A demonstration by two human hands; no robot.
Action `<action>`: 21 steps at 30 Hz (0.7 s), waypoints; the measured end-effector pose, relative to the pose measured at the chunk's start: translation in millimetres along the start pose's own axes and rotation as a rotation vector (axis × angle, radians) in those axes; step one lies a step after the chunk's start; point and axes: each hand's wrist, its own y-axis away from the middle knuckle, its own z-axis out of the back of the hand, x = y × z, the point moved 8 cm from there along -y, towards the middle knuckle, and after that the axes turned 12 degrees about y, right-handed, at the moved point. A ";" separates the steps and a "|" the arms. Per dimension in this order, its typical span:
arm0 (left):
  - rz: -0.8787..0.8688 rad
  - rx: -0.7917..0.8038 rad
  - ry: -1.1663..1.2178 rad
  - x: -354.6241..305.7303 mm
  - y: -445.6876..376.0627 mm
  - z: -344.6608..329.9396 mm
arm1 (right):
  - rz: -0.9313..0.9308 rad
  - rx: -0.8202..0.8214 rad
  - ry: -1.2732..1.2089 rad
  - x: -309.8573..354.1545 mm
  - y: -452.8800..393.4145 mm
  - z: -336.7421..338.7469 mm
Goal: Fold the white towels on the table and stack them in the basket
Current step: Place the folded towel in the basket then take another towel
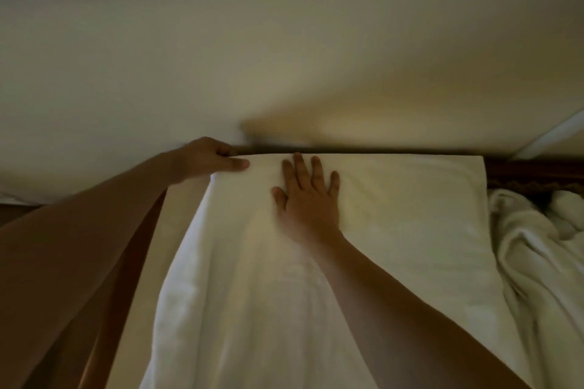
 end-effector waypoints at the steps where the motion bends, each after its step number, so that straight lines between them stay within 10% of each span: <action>1: -0.004 0.026 -0.020 6.0 3.5 5.6 | -0.008 -0.008 0.022 -2.4 -0.3 -0.7; 12: -0.093 -0.046 -0.404 52.8 -5.1 89.8 | -0.109 -0.039 0.113 -3.3 1.7 1.8; 21: -0.147 -0.365 -0.142 93.2 -10.5 97.4 | -0.144 -0.034 0.141 -4.0 -1.8 2.1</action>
